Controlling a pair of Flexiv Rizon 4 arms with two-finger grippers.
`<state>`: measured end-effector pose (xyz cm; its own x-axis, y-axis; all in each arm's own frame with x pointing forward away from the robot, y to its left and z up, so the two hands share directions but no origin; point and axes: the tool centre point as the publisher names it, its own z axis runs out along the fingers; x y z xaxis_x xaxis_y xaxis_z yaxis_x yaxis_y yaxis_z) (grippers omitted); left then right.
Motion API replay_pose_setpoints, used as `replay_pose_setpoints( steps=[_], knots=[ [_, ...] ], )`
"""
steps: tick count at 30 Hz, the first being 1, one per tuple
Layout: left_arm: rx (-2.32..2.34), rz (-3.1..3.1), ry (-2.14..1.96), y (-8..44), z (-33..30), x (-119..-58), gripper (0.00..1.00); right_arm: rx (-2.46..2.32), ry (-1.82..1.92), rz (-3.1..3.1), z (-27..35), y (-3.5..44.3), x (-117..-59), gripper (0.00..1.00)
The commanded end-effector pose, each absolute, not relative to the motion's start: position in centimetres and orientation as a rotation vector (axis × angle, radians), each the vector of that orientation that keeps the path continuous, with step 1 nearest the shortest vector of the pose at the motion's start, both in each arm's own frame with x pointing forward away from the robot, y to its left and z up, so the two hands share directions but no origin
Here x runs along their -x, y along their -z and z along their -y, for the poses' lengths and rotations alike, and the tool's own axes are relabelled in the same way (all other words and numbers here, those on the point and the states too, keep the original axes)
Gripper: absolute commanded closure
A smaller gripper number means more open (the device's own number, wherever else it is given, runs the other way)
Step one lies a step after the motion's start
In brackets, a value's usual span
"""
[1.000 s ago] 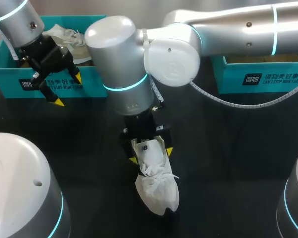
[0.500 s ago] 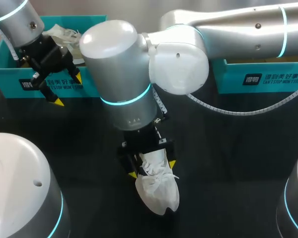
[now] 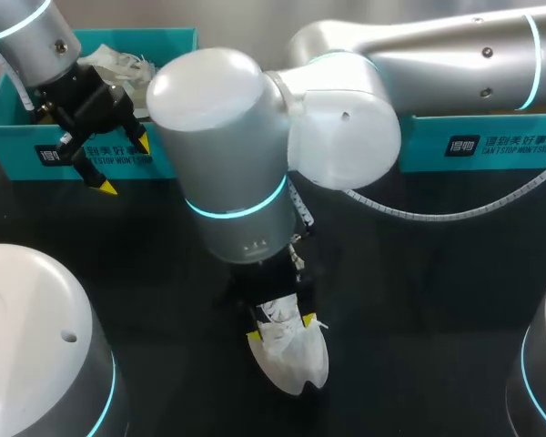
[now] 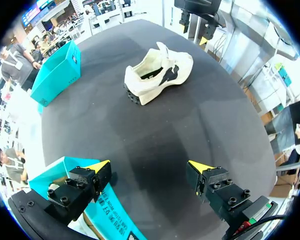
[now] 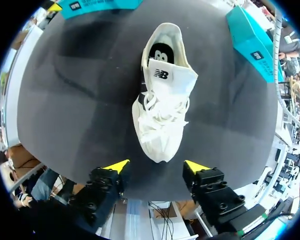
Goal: Take the shoe out of the shoebox, open the shoe tongue, remove and reinsert the insole, then place the shoe into the shoebox
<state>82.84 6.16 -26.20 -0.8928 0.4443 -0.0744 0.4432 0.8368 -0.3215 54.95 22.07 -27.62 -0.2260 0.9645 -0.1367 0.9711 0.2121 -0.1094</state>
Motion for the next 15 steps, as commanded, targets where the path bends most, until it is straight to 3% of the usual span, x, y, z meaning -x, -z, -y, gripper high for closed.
replay_pose_setpoints(
  steps=[1, 15],
  knots=[
    [0.727, 3.007, -0.522, 26.2, -6.2, -82.9, 0.00, -1.915, 0.252, -2.426, -21.2, 27.5, -54.7, 0.62],
    [0.727, 3.007, -0.522, 26.2, -6.2, -82.9, 0.00, -1.790, 0.235, -2.493, -20.5, 28.3, -57.4, 0.59]
  ],
)
